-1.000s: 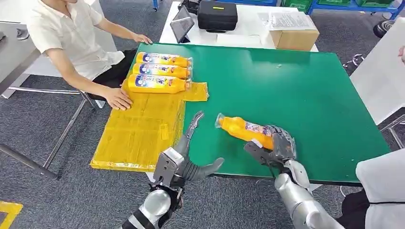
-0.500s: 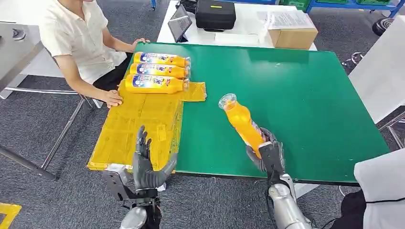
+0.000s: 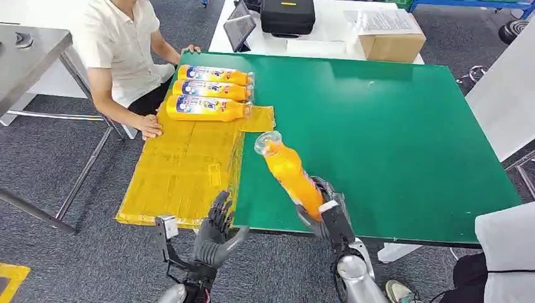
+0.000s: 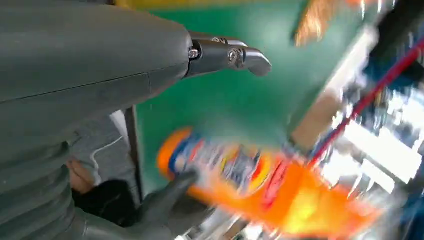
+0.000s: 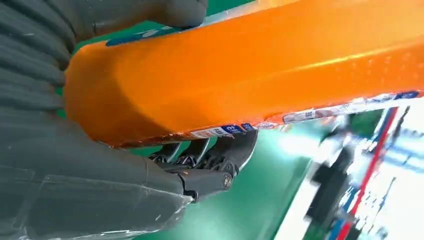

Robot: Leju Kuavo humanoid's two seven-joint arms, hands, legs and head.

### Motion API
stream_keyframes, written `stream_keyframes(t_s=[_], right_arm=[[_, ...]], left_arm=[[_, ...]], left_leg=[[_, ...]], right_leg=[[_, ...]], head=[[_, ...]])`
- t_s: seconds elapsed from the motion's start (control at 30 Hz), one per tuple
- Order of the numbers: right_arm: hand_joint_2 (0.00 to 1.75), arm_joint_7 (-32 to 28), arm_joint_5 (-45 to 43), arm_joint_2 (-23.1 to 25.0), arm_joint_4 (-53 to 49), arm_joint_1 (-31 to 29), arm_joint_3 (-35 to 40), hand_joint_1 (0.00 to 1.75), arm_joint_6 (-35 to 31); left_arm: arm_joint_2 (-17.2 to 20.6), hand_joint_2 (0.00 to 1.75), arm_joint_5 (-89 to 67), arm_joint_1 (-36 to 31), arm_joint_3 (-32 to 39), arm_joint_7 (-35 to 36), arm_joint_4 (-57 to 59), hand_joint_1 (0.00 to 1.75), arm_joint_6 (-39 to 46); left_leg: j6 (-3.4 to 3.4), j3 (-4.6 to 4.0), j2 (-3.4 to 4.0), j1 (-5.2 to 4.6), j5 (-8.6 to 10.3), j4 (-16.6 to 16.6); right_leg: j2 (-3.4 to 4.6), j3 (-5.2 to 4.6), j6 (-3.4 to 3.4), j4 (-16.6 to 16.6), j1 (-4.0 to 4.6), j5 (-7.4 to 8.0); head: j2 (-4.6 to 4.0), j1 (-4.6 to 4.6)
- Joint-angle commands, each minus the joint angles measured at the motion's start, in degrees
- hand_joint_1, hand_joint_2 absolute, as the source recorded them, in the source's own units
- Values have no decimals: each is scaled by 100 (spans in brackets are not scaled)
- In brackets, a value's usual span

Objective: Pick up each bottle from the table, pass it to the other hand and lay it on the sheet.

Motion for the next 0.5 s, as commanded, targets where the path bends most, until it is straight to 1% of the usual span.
stream_keyframes(t_s=[0.03,0.1,0.13,0.17,0.2,0.27,0.37,0.4,0.43,0.47,0.5], right_arm=[[175,32,-58,66,11,-150,1196,166,175],[175,37,-63,130,104,-140,1384,166,220],[175,32,-71,142,110,-135,1400,166,214],[175,24,-77,141,144,-140,1495,164,243],[175,15,-69,136,179,-142,1642,168,294],[175,-45,42,157,223,-163,1812,169,257],[175,-90,93,202,243,-210,2011,171,235],[175,-68,88,214,214,-194,2080,175,248],[175,-54,75,198,161,-173,2155,173,264],[175,-54,76,180,137,-159,2219,169,286],[175,-58,85,173,114,-112,2280,173,281]], left_arm=[[88,175,-700,-504,-334,-219,595,0,-183],[-49,175,-888,-546,-210,-310,521,0,42],[-57,175,-899,-561,-207,-296,512,0,54],[-87,175,-975,-578,-171,-306,507,0,123],[-132,175,-999,-604,-123,-312,495,0,116],[-154,175,-1003,-662,-124,-271,514,0,87],[-252,175,-733,-751,55,-120,604,0,140],[-287,175,-591,-771,159,-113,590,0,156],[-285,175,-537,-786,190,-125,554,0,169],[-301,175,-467,-780,246,-136,509,0,195],[-324,175,-397,-774,319,-194,412,0,220]], left_leg=[[-12,20,-3,3,-5,-8],[-7,2,-6,4,-1,-3],[-10,13,-9,5,-4,-5],[-8,4,-4,3,-4,-3],[-7,1,-1,4,-3,-3],[-8,5,-6,5,-4,-3],[-9,3,-5,3,-4,-3],[-7,-6,-4,3,-2,-3],[-11,6,-5,5,-6,-4],[-9,-2,-7,4,-2,-5],[-7,-8,-5,4,-2,-3]], right_leg=[[0,16,-12,-2,3,-8],[-5,4,-7,-3,4,-3],[-7,13,-11,-3,4,-8],[-2,5,-8,-2,3,-5],[0,1,-7,-3,3,-3],[-5,6,-9,-3,4,-6],[-3,3,-10,0,2,-7],[-3,-4,-9,-3,3,-4],[-3,7,-13,-2,4,-8],[-5,0,-10,-3,3,-5],[-3,-5,-8,-3,4,-3]], head=[[0,0],[0,0],[0,0],[0,2],[0,0],[0,0],[0,2],[0,0],[0,2],[0,0],[0,4]])
